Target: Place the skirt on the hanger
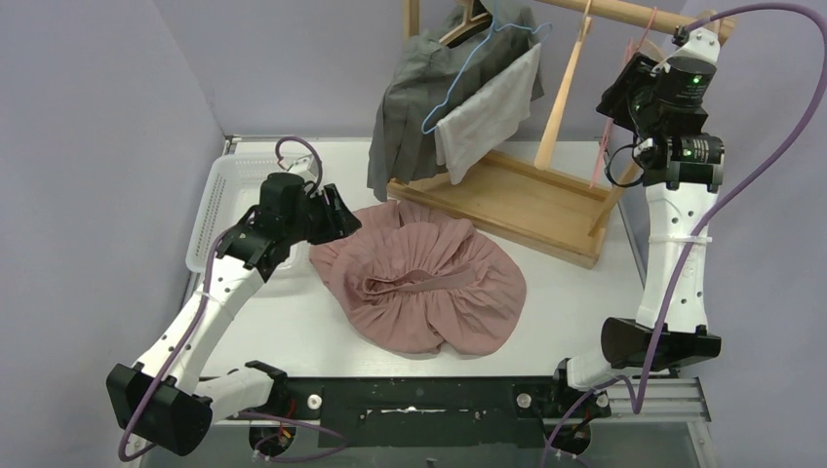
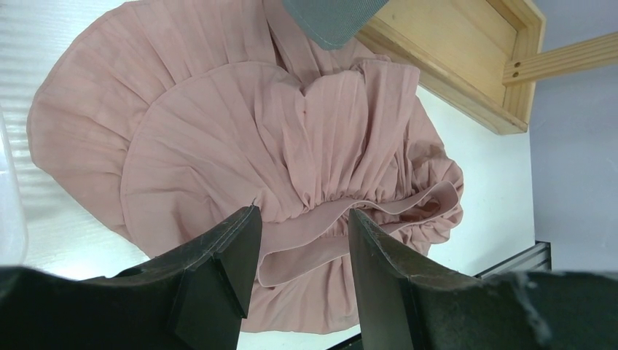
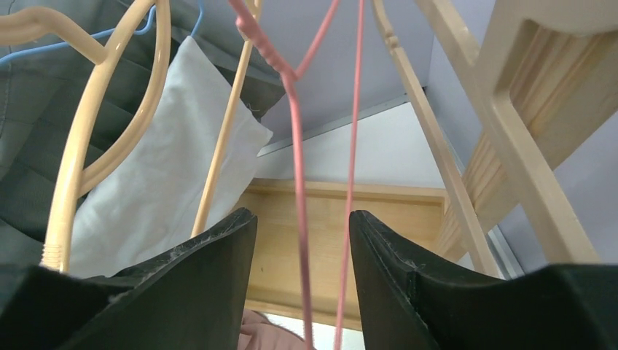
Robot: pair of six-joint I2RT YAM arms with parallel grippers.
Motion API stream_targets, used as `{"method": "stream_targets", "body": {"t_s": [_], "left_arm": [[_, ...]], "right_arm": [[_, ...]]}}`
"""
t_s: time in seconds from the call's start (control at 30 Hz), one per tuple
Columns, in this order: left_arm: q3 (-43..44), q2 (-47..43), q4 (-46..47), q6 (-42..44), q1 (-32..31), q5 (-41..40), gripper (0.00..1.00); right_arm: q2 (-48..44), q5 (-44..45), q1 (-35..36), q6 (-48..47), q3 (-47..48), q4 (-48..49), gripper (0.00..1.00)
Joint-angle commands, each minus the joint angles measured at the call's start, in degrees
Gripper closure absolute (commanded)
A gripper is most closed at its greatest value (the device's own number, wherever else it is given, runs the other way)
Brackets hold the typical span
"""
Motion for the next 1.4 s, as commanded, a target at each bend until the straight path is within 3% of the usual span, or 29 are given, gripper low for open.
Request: {"method": "stream_targets", "body": {"t_s": [0.0,0.13,0.23,0.47,0.5,0.73,1.13,1.37], "left_arm": [[1.3,-2.0,0.9,0.6,0.5,0.5,0.53],[1.1,-2.1,0.9,0.6,0.6,0.6,0.53],[1.3,-2.2,0.9,0.6,0.7,0.8,0.53],[1.6,-2.7,0.6,0.9,1.0,0.9,0.53],[1.8,-2.8,0.5,0.9,1.0,1.0,0.53],[3.0,-3.4,0.1,1.2,1.3,1.0,0.52],[3.1,-4.5,0.9,1.4,1.6,3.3,0.48],[5.0,-4.9,2.1,2.3,1.8,4.3,0.46]], "right_arm": [[-0.9,-1.4,-0.4,-1.1,-0.6,3.8,0.49],[-0.1,-1.3,-0.4,-2.1,-1.2,4.5,0.52],[0.3,-1.1,-0.5,-2.9,-1.7,5.0,0.60],[0.2,-0.3,-0.3,-3.8,-1.2,6.2,0.98],[-0.4,-0.2,-0.3,-4.0,-1.0,6.6,1.00],[-7.4,-4.1,-0.2,-5.2,-2.2,10.7,1.00],[-22.2,-13.8,-0.1,-4.1,-20.0,12.8,1.00],[-31.8,-9.5,0.0,-4.6,-25.7,10.6,1.00]]}}
